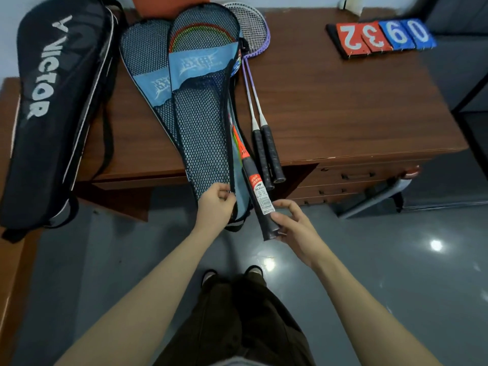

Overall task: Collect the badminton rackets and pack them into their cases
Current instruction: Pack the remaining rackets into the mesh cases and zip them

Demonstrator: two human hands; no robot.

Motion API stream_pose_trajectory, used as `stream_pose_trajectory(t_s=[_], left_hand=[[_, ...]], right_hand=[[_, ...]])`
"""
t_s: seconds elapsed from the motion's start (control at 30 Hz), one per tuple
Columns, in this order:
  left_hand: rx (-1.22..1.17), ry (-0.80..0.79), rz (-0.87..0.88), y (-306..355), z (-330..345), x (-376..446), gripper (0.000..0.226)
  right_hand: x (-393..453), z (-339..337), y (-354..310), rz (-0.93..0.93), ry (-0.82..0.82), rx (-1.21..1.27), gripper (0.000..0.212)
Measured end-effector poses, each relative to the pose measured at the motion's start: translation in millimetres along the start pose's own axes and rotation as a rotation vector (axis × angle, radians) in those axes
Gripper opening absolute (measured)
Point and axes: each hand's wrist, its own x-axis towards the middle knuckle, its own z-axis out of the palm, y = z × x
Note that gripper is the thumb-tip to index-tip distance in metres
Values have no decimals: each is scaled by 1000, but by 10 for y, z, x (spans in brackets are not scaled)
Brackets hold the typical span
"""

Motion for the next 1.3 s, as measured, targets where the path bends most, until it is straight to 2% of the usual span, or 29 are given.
stream_pose_trajectory(t_s=[0.17,0.4,0.53,0.7,0.9,0.97,1.13,1.23,1.3], left_hand=[[-297,-159,-24,246,-171,-71,10],[-407,-220,-22,400,-420,-167,15],[-359,-184,-12,473,-510,-129,16],[-383,-168,-29,505,-577,-107,13],[-353,-138,24,529,-616,-126,14],[-339,-123,46,561,-655,-103,18],[-305,-156,58,600,-717,-88,14],[-327,-144,48,573,-725,-113,16],[-353,-141,22,549,-742,-111,15]], right_hand=[[26,269,-121,-55,41,-45,36],[189,627,-436,-186,356,-78,27],[187,745,-415,-186,281,-146,23],[123,666,-377,-236,109,-56,22],[96,732,-346,-165,53,-97,27],[92,761,-349,-187,66,-117,24],[146,860,-306,-252,304,-221,26],[154,914,-279,-287,299,-264,30],[139,916,-278,-303,251,-208,35]])
